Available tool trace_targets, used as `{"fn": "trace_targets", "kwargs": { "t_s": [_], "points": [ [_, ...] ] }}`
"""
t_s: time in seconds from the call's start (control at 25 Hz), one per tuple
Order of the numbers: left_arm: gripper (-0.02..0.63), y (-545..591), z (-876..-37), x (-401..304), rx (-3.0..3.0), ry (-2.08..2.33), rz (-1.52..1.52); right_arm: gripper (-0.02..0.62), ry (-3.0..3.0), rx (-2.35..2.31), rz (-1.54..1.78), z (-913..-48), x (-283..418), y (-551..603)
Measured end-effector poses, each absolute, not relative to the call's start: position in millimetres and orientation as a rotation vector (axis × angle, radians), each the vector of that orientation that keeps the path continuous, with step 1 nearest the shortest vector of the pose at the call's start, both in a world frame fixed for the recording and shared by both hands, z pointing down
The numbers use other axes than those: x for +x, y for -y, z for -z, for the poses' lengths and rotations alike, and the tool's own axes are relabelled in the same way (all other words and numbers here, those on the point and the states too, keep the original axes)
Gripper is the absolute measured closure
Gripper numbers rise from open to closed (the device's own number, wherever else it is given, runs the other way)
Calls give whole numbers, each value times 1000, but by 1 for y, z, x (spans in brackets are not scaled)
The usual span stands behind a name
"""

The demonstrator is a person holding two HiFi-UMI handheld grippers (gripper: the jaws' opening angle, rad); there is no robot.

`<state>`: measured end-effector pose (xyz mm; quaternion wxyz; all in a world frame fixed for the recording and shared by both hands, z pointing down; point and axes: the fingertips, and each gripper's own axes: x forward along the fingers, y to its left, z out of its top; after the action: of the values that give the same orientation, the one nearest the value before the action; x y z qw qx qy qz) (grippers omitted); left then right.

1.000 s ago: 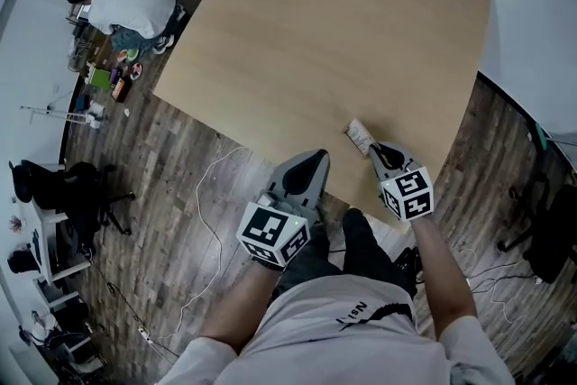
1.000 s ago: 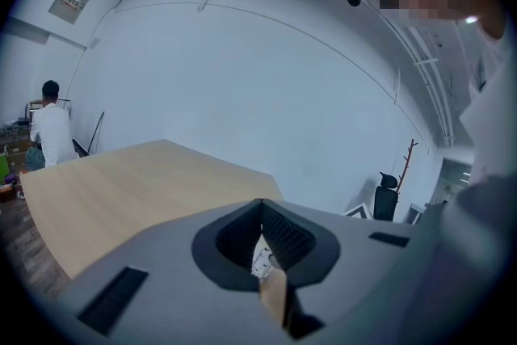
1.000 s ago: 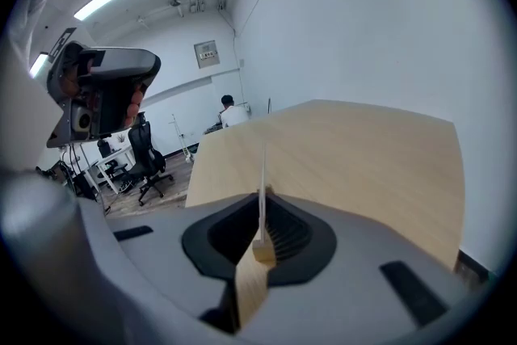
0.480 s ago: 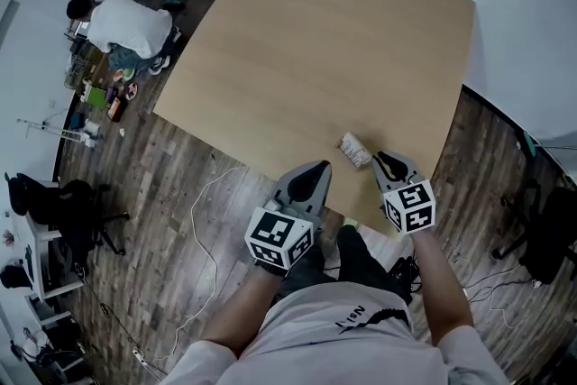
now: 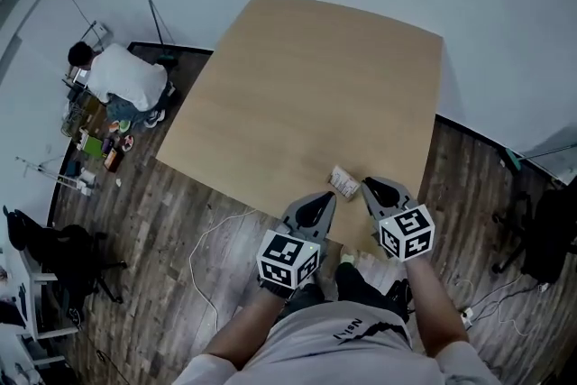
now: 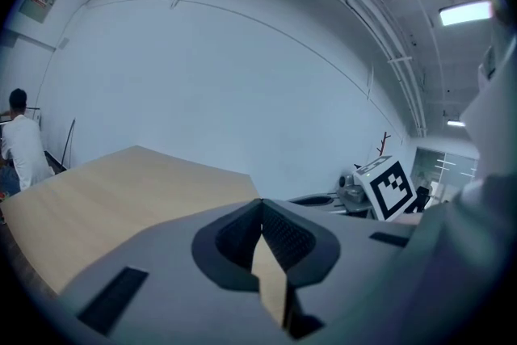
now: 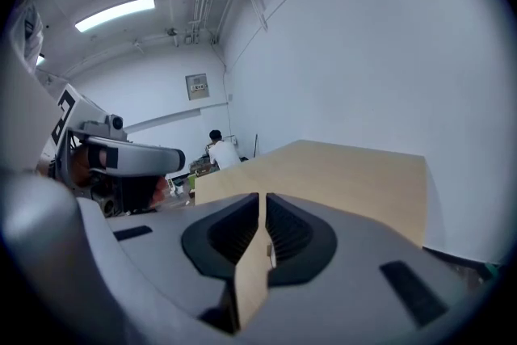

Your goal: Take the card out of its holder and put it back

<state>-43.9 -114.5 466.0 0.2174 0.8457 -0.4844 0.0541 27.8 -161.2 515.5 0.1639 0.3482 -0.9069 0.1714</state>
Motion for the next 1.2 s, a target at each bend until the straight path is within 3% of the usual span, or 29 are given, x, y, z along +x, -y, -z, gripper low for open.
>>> {"fn": "trace_targets", "kwargs": {
  "t_s": [0.52, 1.2],
  "points": [
    [594, 99, -407, -45, 2439, 1299, -94, 580, 2772, 1095, -439, -416, 2, 125],
    [594, 86, -393, -40, 2475, 1286, -70, 581, 2768, 1159, -372, -397, 15, 107]
  ]
}}
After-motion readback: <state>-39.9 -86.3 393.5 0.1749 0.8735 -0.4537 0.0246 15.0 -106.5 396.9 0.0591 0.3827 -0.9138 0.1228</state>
